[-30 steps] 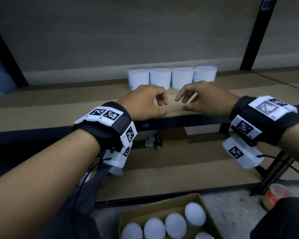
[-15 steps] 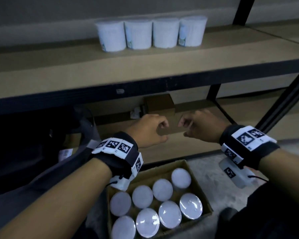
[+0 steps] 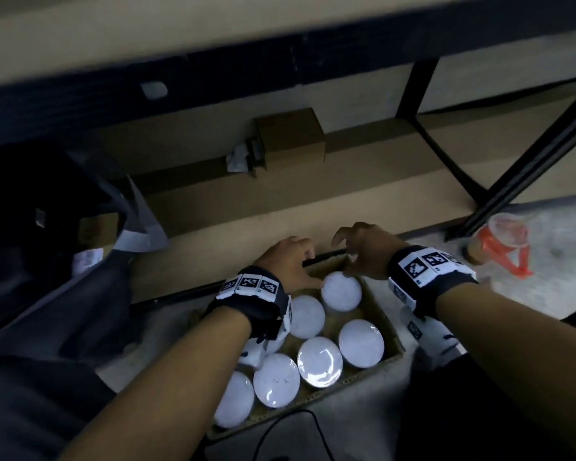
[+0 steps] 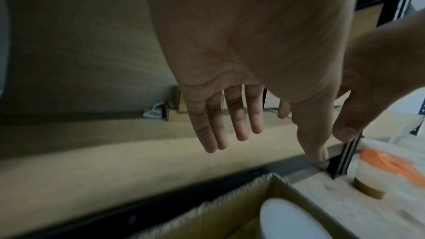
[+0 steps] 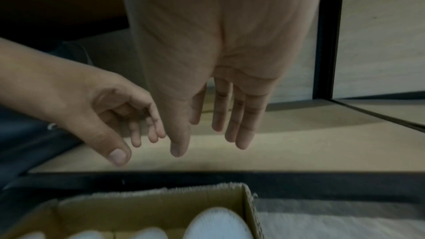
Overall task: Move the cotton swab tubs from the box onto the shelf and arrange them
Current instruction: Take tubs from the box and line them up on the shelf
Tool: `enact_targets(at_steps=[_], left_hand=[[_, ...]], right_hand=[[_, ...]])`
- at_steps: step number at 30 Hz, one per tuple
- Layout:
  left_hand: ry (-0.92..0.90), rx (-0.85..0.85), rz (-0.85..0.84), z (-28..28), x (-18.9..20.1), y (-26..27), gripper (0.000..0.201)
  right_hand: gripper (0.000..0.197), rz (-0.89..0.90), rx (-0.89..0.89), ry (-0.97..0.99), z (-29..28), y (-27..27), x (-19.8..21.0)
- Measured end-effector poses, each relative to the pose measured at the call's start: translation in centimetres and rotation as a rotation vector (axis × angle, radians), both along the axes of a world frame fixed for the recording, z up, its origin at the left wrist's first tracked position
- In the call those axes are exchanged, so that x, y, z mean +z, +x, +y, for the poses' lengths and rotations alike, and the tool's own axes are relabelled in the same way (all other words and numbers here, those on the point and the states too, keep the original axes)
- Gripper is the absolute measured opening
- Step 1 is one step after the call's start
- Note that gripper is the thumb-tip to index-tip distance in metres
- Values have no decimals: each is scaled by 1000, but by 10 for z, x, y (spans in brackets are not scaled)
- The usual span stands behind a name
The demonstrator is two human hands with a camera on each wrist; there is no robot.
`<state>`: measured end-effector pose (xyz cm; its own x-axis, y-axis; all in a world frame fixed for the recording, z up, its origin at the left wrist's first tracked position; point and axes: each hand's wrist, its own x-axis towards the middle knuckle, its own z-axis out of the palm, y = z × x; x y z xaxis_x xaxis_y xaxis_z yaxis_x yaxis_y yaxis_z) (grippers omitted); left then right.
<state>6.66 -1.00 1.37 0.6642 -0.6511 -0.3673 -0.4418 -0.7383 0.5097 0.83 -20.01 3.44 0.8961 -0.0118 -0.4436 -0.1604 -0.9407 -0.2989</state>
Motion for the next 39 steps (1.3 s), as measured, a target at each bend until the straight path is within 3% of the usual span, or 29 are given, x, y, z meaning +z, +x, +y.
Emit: enact_targets(at_steps=[7, 14, 18, 26, 39], left_hand=[[96, 14, 86, -2, -68, -18, 72], [116, 35, 99, 3, -108, -30, 61], [144, 36, 131, 3, -120, -33, 74], [218, 15, 17, -4, -135, -43, 87], [216, 35, 16, 0, -136, -49, 70]], right_hand=[[74, 130, -21, 6, 4, -4, -52], [90, 166, -42, 20, 9, -11, -98], [101, 189, -14, -1, 9, -12, -117], [89, 184, -53, 1, 10, -13, -136], [82, 121, -6, -129, 21, -14, -143]])
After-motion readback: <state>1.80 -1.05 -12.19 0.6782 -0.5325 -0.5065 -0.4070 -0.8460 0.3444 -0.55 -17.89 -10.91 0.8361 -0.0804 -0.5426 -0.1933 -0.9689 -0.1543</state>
